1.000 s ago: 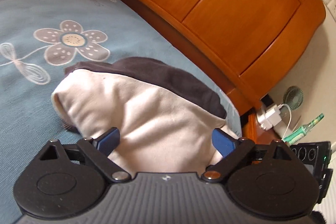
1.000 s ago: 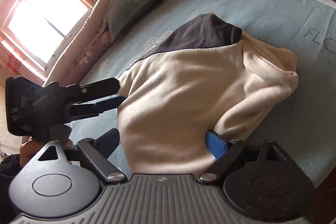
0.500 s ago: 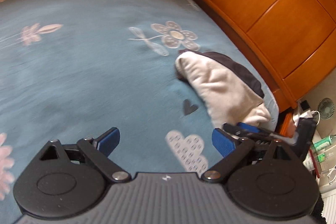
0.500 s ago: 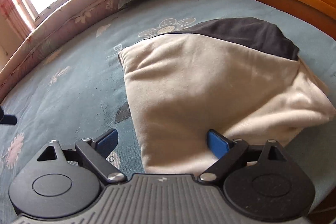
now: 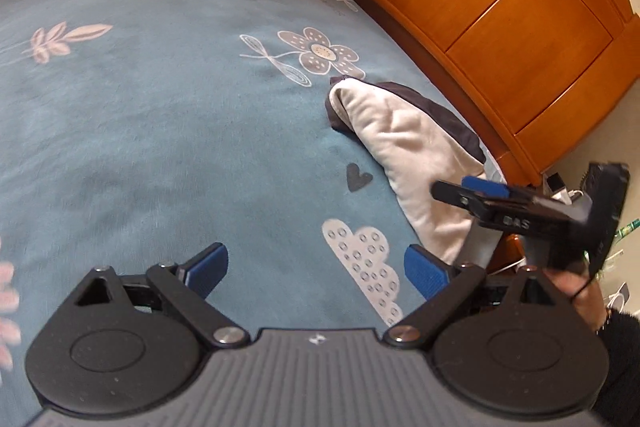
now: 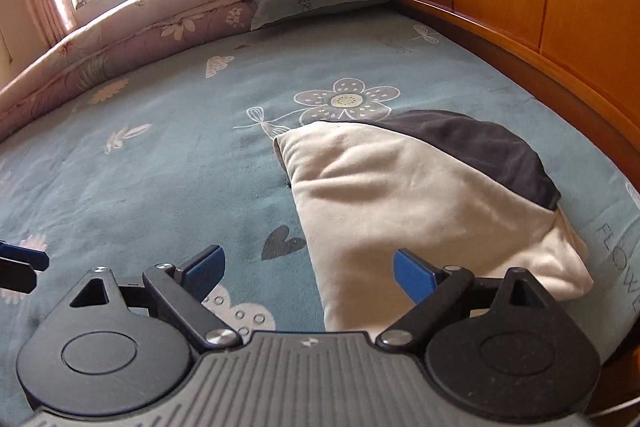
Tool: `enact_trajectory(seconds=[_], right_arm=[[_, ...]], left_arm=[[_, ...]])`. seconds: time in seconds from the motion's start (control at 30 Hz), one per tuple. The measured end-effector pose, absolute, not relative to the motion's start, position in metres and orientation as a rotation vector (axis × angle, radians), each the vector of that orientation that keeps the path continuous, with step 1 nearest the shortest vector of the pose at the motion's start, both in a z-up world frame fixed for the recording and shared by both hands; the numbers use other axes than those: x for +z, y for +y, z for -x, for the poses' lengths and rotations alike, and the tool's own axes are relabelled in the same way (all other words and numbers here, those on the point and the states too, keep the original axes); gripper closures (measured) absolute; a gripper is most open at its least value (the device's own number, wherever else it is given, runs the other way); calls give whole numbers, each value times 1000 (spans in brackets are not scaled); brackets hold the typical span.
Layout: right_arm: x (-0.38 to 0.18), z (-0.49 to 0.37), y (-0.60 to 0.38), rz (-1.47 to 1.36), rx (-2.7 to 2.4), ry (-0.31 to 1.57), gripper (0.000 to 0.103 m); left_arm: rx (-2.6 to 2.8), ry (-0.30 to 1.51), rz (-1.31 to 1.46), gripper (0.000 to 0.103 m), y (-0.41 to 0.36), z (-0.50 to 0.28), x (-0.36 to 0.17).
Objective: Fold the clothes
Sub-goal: 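Lower both open grippers to the bundle's cuffed end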
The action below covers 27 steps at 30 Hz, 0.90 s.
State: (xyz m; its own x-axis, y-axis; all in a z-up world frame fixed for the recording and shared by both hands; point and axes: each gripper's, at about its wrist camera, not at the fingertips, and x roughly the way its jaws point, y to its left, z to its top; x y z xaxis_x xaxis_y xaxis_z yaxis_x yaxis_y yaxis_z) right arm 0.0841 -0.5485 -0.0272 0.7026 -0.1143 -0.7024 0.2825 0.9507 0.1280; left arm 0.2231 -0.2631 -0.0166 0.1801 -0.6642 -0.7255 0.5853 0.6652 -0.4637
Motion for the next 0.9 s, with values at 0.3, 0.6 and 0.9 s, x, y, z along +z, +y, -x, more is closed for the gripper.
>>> enact_trajectory(seconds=[0.3, 0.6, 0.9], right_arm=[[-90, -168, -539, 90, -345, 986, 0], [-46, -167, -547, -27, -198, 1126, 0], [14, -188, -619, -262, -7, 1170, 0]], left_arm=[[-926, 1192, 163, 8, -297, -309, -54], [-859, 1497, 371, 8, -370, -340, -30], [-691, 1661, 736, 8, -420, -360, -47]])
